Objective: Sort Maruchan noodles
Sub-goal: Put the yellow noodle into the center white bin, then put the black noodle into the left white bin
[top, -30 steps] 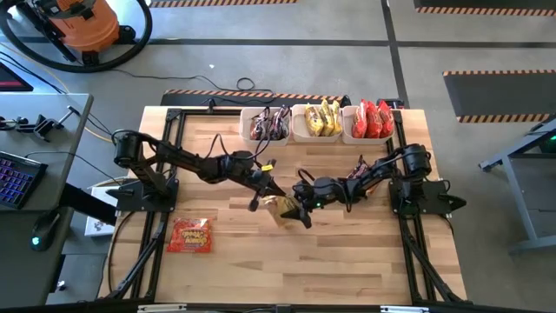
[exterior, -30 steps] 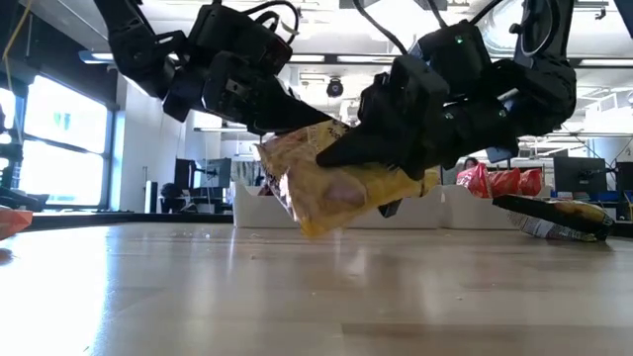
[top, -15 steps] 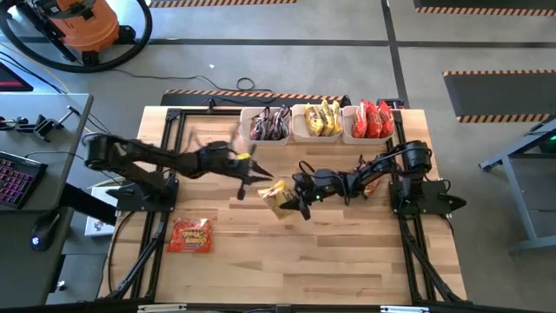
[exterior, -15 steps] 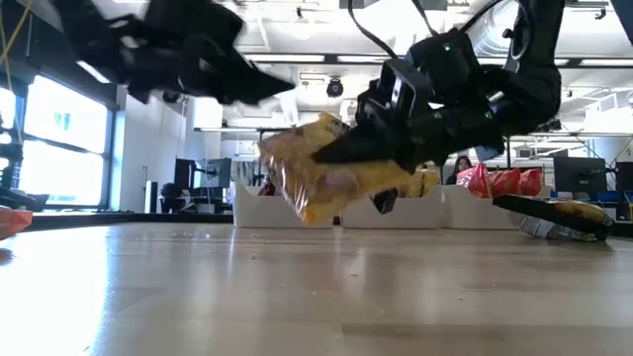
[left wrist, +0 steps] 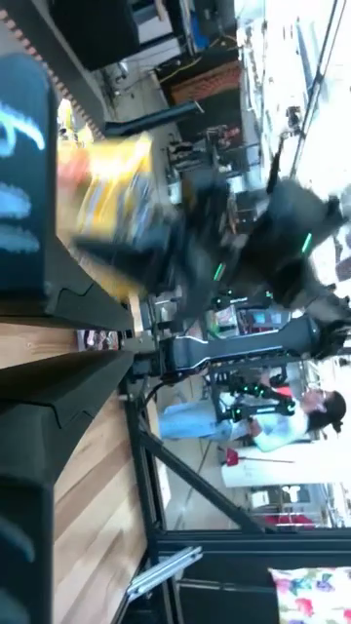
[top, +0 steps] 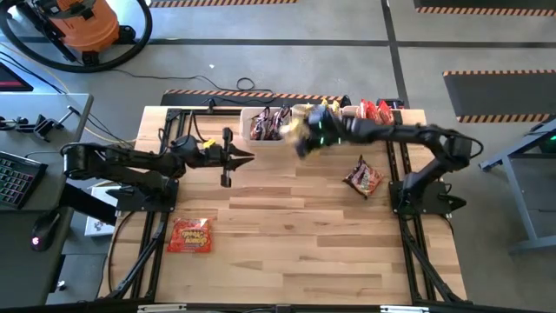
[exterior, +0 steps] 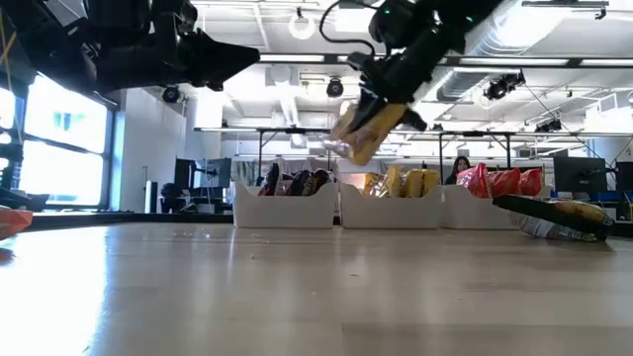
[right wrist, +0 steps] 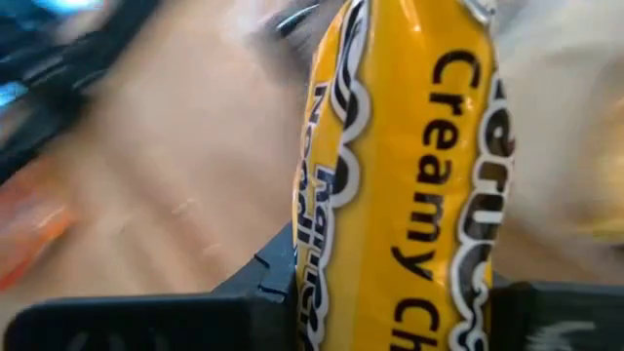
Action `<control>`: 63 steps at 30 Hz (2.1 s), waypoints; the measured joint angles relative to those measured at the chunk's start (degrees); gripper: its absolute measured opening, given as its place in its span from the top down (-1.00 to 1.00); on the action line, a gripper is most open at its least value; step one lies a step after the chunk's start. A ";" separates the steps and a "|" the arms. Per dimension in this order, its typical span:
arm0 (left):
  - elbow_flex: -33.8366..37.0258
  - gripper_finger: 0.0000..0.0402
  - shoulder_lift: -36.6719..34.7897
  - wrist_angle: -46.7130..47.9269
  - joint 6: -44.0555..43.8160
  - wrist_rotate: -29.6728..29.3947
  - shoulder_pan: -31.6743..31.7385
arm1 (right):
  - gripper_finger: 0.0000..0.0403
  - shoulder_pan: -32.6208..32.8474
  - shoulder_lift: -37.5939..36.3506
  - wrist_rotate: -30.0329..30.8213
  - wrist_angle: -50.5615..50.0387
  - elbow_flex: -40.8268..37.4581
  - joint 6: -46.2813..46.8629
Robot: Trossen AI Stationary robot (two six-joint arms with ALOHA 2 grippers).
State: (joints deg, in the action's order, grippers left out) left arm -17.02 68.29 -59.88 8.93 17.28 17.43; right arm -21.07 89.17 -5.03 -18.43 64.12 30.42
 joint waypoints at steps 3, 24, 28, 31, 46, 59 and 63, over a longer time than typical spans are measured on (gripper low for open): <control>0.00 0.83 0.00 0.03 -0.50 0.06 0.20 | 0.56 -4.98 2.66 3.26 -13.36 10.53 0.32; 0.00 0.83 0.04 0.28 -1.42 0.09 0.17 | 0.56 -17.58 30.97 3.02 -33.44 36.37 2.75; 0.00 0.83 0.04 0.26 -1.42 0.09 0.17 | 0.56 -17.70 32.47 4.71 -32.54 36.37 4.28; 0.00 0.83 0.04 0.28 -1.46 0.09 0.17 | 0.48 -17.83 33.29 5.40 -31.39 36.30 3.78; -0.02 0.83 0.04 0.88 -1.86 0.11 0.17 | -0.18 -17.08 34.31 10.13 -37.91 43.56 -3.84; -0.02 0.83 0.04 1.60 -1.32 0.11 0.17 | 0.50 -17.04 34.16 12.75 -54.68 57.17 -10.92; -0.02 0.83 0.04 1.58 -1.31 0.11 0.17 | 0.91 -17.06 34.16 10.57 -50.11 52.93 -11.44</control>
State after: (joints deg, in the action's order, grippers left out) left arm -17.04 68.34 -58.30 7.62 17.39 17.61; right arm -38.13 123.33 5.55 -68.54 117.05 18.98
